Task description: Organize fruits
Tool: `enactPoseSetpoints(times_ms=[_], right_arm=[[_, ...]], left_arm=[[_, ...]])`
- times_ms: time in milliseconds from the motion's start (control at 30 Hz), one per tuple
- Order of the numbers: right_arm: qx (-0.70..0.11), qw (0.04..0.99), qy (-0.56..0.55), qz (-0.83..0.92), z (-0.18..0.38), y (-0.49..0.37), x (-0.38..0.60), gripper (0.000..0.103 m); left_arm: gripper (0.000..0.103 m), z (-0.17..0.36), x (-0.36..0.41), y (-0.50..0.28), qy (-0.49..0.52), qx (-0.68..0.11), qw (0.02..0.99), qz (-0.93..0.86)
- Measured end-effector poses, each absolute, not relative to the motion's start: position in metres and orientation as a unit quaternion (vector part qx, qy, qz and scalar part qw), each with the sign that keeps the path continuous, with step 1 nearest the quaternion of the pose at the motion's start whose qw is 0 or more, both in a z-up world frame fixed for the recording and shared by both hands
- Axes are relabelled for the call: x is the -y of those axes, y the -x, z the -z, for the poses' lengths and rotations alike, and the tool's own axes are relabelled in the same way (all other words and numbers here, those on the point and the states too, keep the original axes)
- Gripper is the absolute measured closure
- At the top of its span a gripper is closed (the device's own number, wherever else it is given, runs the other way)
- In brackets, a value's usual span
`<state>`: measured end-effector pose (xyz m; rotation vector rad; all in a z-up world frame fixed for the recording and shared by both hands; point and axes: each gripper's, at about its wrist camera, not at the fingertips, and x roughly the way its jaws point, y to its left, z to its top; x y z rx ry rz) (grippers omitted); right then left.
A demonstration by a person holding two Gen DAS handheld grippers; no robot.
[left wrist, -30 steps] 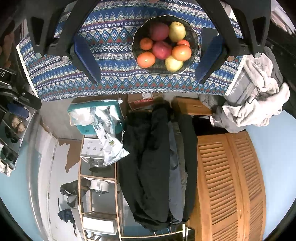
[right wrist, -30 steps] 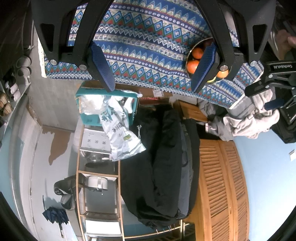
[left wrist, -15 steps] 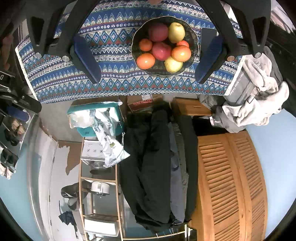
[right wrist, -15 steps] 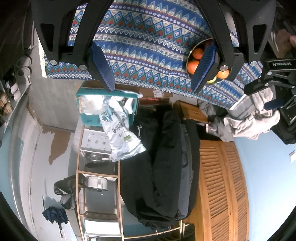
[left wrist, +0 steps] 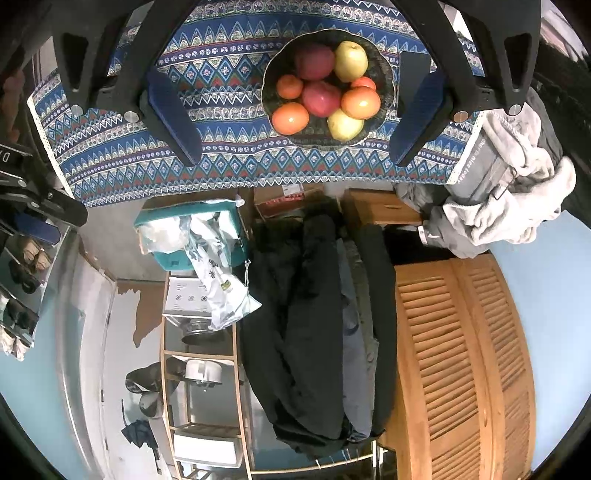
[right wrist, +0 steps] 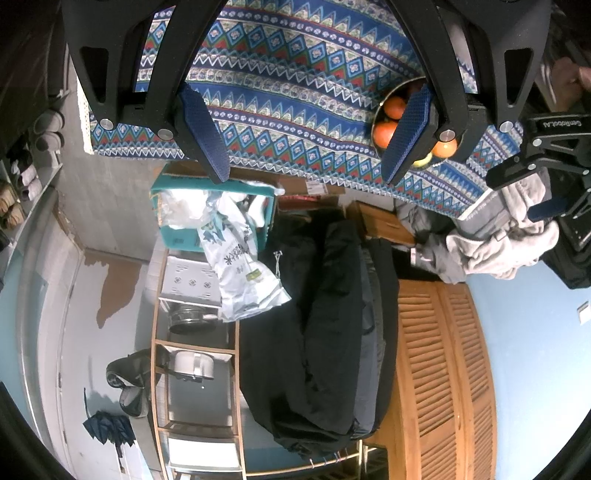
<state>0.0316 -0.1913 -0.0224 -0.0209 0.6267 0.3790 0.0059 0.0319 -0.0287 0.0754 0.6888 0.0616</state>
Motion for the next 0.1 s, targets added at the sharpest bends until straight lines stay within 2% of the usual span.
enactPoseSetpoints(times_ms=[100], right_arm=[[-0.307,0.934,0.010,-0.185,0.0223,-0.0314,0.1912,0.020]], left_arm=[[0.001,0.0286,-0.0304,-0.0061,-0.037,-0.341,0.939,-0.027]])
